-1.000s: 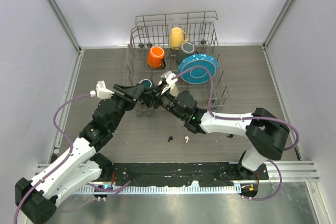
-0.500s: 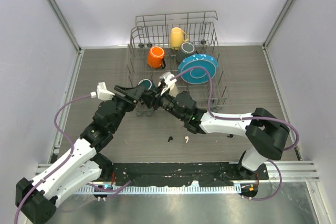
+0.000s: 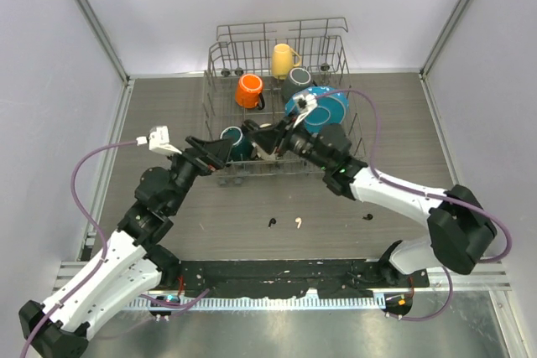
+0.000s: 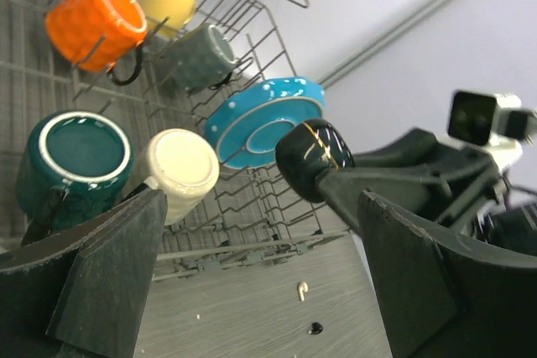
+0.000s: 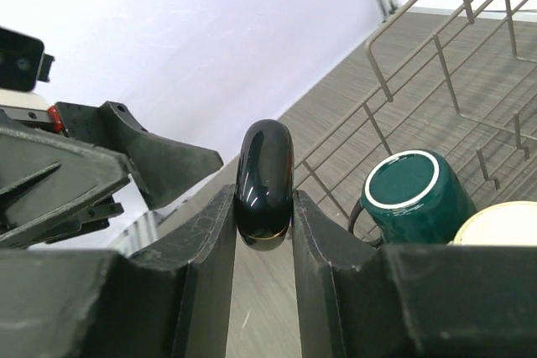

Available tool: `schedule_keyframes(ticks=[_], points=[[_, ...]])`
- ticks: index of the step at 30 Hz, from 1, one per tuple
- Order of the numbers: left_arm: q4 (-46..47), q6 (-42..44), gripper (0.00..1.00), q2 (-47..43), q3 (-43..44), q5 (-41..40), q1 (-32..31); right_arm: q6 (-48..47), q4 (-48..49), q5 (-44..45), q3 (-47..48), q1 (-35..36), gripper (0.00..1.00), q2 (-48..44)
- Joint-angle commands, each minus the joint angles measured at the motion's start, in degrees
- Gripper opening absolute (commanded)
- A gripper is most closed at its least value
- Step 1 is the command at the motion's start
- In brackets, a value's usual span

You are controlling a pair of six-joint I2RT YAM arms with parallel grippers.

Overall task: Insert the wireless bluetooth earbuds into the charging case
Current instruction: Pick up the charging case at the center of the board.

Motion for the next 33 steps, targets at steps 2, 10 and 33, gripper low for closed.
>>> schedule_keyframes(ticks=[2, 10, 33], points=[[10.3, 14.6, 1.0, -3.2, -2.8, 10.7, -0.3, 11.0, -1.6, -24.7, -1.8, -8.9, 0.01, -7.1], [21.4, 19.7, 1.0, 3.8, -3.0, 35.7, -0.2, -3.6, -27.7, -40.3, 3.4, -15.5, 0.01, -14.2], [40.5, 10.2, 0.55, 19.5, -0.6, 54.0, -0.1, -2.6, -26.0, -47.4, 0.7, -16.8, 0.01, -17.2]])
